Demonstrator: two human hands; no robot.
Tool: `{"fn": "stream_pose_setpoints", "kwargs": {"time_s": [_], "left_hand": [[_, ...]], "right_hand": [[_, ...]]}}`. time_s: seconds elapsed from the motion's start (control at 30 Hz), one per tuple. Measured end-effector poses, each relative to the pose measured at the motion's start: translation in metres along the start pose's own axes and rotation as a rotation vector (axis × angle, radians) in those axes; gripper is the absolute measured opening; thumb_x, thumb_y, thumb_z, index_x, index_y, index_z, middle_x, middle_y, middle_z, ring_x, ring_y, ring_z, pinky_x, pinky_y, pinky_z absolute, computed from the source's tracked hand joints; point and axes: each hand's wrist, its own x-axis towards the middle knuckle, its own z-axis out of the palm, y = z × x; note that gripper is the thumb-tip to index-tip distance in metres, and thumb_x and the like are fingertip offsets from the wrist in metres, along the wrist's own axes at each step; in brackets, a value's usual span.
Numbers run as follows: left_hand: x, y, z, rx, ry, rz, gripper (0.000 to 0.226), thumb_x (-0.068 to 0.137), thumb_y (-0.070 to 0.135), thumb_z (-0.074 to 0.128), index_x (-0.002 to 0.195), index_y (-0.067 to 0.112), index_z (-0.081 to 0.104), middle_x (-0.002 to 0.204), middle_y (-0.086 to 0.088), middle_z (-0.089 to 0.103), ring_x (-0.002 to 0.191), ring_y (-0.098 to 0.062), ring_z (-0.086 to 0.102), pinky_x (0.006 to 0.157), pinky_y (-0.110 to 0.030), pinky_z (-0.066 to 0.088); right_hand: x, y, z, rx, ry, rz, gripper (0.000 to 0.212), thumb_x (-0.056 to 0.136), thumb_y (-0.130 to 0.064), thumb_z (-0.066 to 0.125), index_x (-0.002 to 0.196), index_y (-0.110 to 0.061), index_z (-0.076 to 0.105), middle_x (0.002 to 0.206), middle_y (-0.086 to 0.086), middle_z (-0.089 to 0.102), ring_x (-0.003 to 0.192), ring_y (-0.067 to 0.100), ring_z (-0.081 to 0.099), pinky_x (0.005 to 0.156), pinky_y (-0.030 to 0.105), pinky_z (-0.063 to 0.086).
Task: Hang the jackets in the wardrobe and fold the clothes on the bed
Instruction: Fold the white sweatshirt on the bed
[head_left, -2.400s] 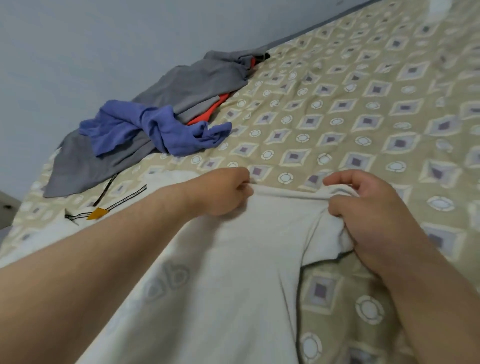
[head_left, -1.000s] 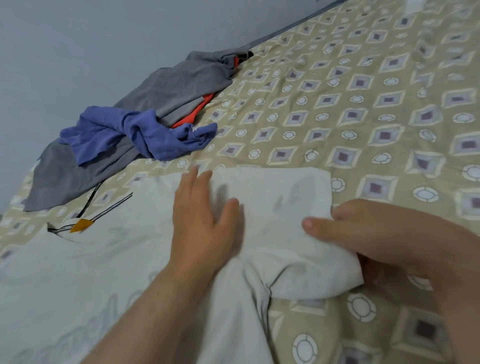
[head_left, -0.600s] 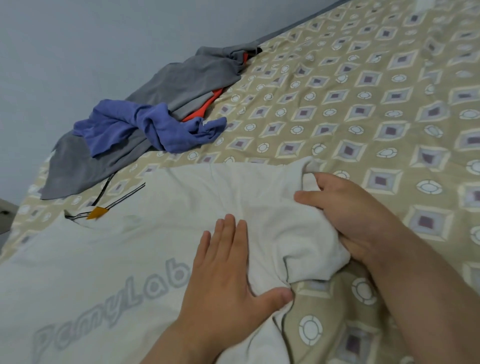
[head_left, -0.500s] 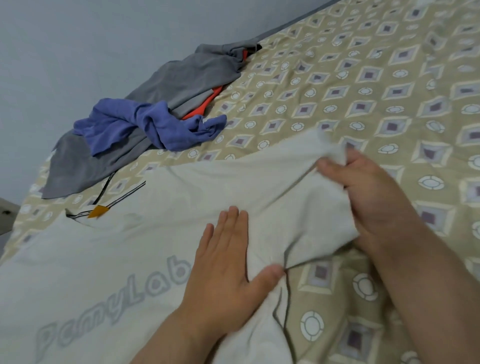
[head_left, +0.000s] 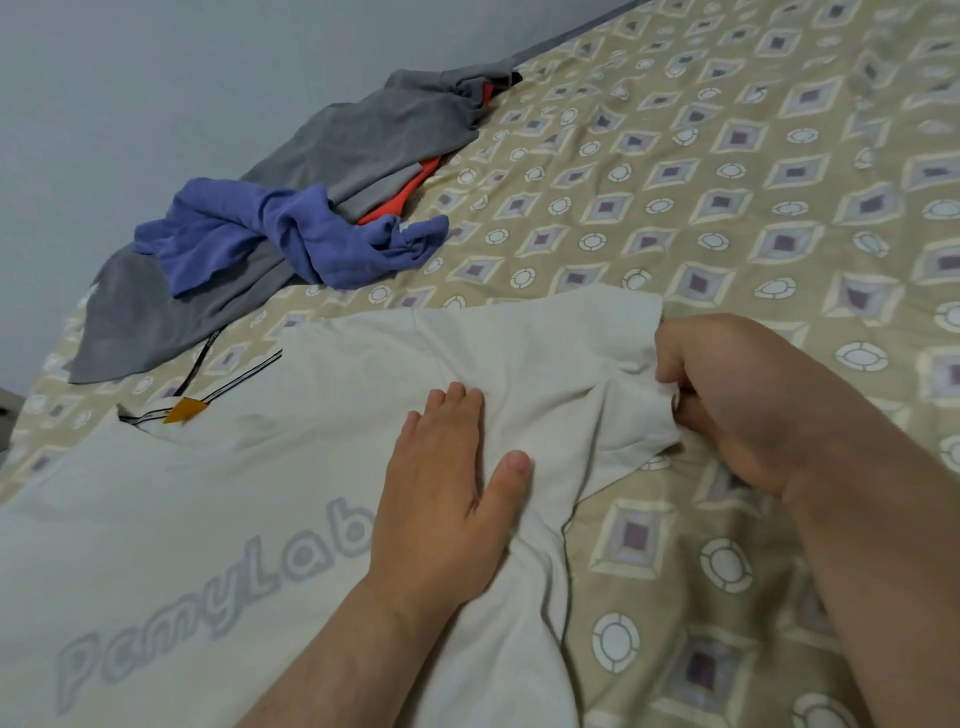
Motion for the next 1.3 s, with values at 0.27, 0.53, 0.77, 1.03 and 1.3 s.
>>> {"fn": "stream_pose_setpoints", "kwargs": {"time_s": [0.27,0.53,0.77,1.03,1.3], "left_hand": [[0.000,0.000,0.001,-0.008,0.018,0.010,0.084,0.087,0.067,0.020,0.153,0.017,0.031,0.161,0.003,0.025,0.143,0.003,0.008,0.118,-0.016,-0.003],[-0.003,0.003,-0.003,-0.030,0.033,0.014,0.085,0.086,0.069,0.025,0.154,0.018,0.029,0.163,0.001,0.016,0.148,-0.002,0.002,0.121,-0.023,-0.004],[0.002,0.005,-0.001,0.285,-0.189,0.105,0.112,0.068,0.090,0.026,0.154,0.030,-0.013,0.161,0.011,-0.021,0.145,-0.002,-0.027,0.119,-0.034,-0.018],[0.069,-0.016,-0.022,-0.021,0.019,0.031,0.067,0.092,0.054,0.037,0.147,0.015,0.042,0.159,-0.006,0.030,0.149,-0.021,0.020,0.120,-0.036,0.014],[0.128,-0.034,-0.020,0.218,0.001,-0.006,0.041,0.097,0.053,0.045,0.111,0.019,0.063,0.097,-0.001,0.058,0.099,-0.027,0.052,0.085,-0.038,0.040]], "right_hand": [[-0.004,0.002,-0.004,0.140,-0.345,0.276,0.035,0.092,-0.029,0.056,0.110,0.000,0.064,0.086,0.019,0.062,0.064,0.031,0.065,0.048,0.030,0.054],[0.002,0.001,-0.005,0.258,-0.144,0.038,0.034,0.074,-0.045,0.067,0.066,-0.013,0.062,0.063,0.005,0.056,0.056,0.021,0.047,0.052,0.032,0.032],[0.007,0.005,-0.009,0.169,-0.066,0.025,0.027,0.080,-0.034,0.071,0.093,-0.010,0.072,0.087,0.008,0.076,0.085,0.031,0.073,0.086,0.051,0.057],[0.013,0.018,-0.004,-0.442,0.124,-0.085,0.014,0.083,-0.015,0.053,0.092,-0.017,0.064,0.086,0.002,0.069,0.079,0.026,0.065,0.070,0.035,0.052],[0.012,0.014,-0.006,-0.382,0.108,-0.126,0.018,0.080,-0.023,0.061,0.095,-0.032,0.056,0.087,-0.018,0.063,0.079,0.005,0.058,0.061,0.027,0.041]]}}
